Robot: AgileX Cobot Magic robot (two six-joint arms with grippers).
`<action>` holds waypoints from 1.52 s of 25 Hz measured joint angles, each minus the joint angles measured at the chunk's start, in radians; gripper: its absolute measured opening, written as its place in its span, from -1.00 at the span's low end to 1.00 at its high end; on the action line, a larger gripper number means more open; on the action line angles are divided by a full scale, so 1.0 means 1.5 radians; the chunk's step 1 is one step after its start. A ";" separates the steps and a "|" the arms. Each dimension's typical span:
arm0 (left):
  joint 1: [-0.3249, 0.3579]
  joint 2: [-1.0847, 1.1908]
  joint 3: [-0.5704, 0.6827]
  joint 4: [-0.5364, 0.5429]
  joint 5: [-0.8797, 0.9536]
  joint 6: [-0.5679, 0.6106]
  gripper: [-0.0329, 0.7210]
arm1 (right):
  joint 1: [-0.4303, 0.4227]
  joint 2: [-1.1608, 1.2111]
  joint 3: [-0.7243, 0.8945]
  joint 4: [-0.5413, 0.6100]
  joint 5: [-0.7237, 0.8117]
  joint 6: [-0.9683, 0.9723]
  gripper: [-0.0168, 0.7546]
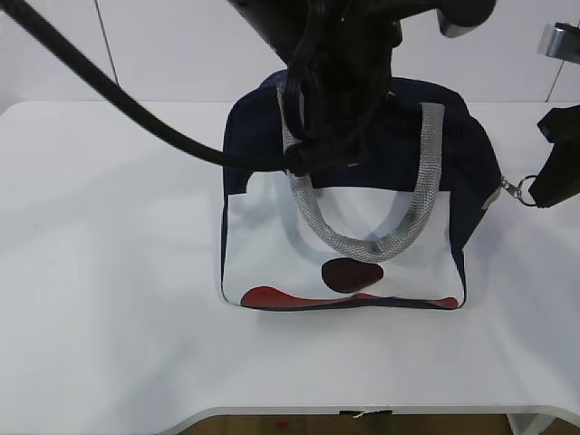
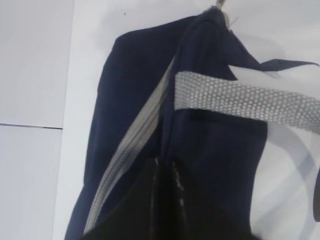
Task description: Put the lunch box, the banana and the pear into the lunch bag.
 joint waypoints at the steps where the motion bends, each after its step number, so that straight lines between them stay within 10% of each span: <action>1: 0.000 0.000 -0.005 0.003 0.003 -0.001 -0.91 | 0.000 0.000 0.003 0.000 -0.001 0.001 -0.94; 28: 0.011 -0.003 -0.007 -0.021 0.000 -0.016 -0.88 | 0.003 0.000 0.103 0.050 -0.096 -0.006 -0.94; 38: 0.017 -0.027 -0.022 -0.081 -0.011 -0.019 0.18 | 0.003 0.001 0.108 0.072 -0.101 -0.024 -0.08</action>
